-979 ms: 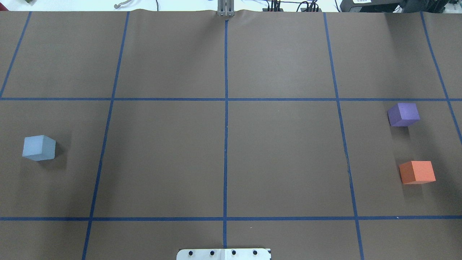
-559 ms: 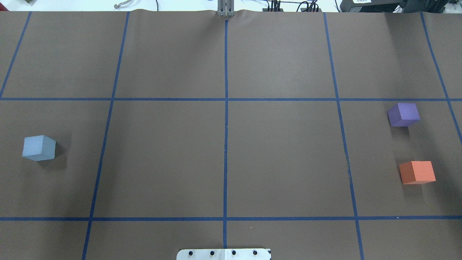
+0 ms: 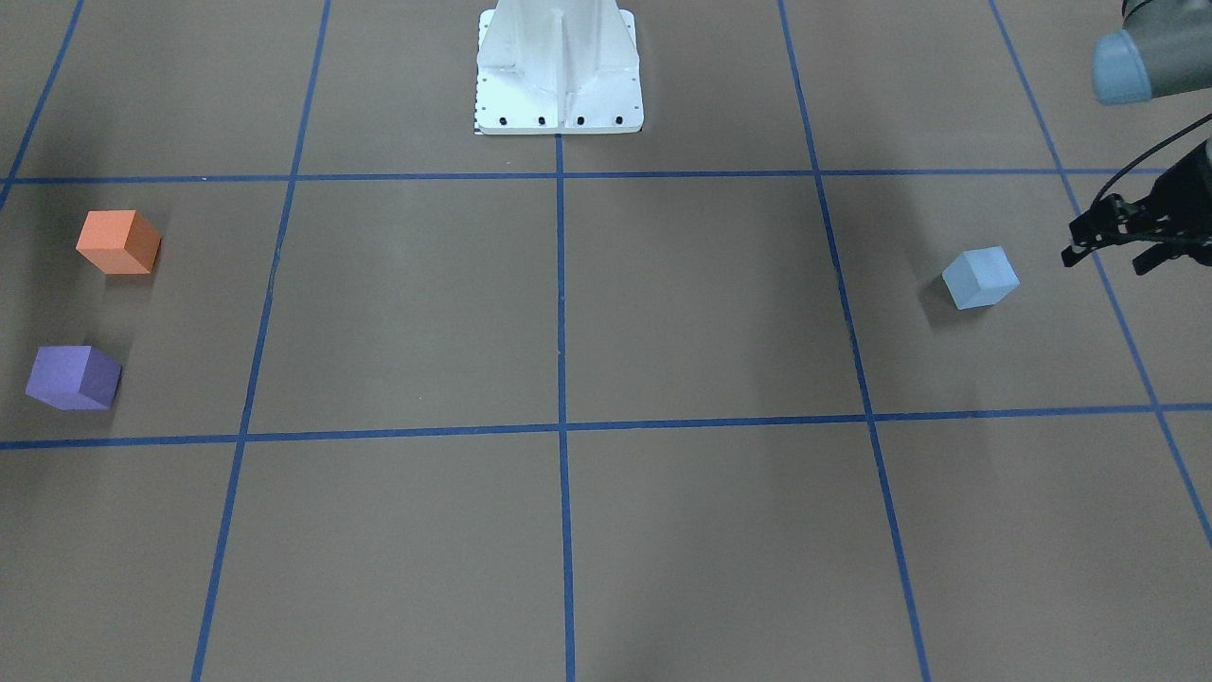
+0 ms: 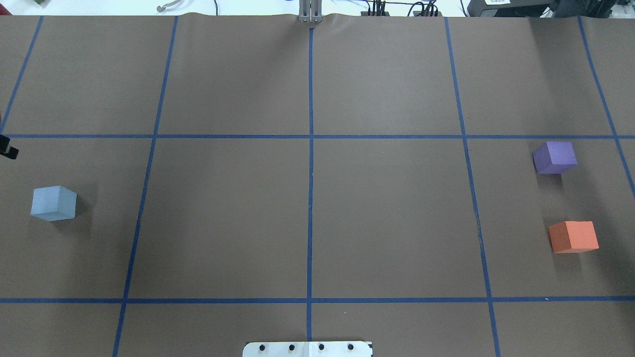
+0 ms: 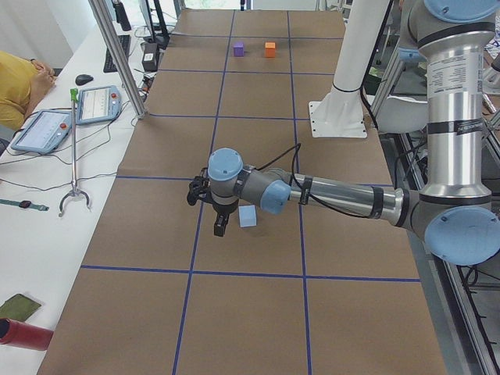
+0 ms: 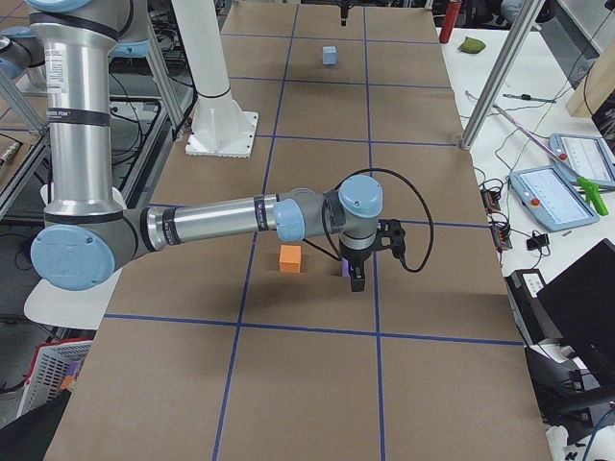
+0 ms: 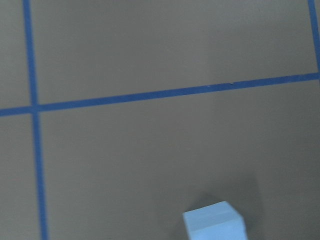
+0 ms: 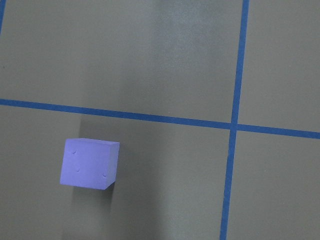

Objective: Place blue block between orange and purple blocks
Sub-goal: 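Lower the left gripper onto the light blue cube and grasp it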

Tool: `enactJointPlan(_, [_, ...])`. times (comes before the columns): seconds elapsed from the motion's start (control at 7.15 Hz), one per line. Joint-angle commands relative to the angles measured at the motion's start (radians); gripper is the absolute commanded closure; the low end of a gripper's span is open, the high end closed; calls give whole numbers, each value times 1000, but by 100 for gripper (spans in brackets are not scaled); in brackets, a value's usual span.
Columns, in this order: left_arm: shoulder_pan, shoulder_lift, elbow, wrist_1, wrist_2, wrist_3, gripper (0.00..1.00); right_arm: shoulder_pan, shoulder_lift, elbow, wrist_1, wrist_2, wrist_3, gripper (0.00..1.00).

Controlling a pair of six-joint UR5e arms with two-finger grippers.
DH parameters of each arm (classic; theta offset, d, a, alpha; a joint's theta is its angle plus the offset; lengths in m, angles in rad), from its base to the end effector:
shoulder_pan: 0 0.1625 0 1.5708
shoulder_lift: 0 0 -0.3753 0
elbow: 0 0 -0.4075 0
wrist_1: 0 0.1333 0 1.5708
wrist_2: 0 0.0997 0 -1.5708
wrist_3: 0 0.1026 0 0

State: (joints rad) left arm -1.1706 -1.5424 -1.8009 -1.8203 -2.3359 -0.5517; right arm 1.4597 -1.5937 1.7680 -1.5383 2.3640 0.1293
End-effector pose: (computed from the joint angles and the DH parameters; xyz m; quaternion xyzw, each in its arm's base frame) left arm 0.1416 -0.4945 0.4791 0.0178 0.4185 0.0148 0.9079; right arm 0.0038 -0.5086 0.5170 0.0484 -0.3929 -0.0315 0.9178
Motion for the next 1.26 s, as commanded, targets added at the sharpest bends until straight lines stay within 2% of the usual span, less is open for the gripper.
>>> enactJointPlan(0.0, [147, -15, 6, -19, 64, -235, 0, -6, 1, -7, 1, 30, -2, 0])
enactJointPlan(0.14, [179, -10, 23, -19, 107, -244, 0, -9, 0, -5, 1, 31, -2, 0])
enactJointPlan(0.42, [190, -10, 86, -66, 109, -244, 0, -13, 0, -7, 1, 52, -8, 0])
enactJointPlan(1.12, [250, -16, 129, -96, 109, -290, 0, -32, 3, -10, 32, 52, -3, 0])
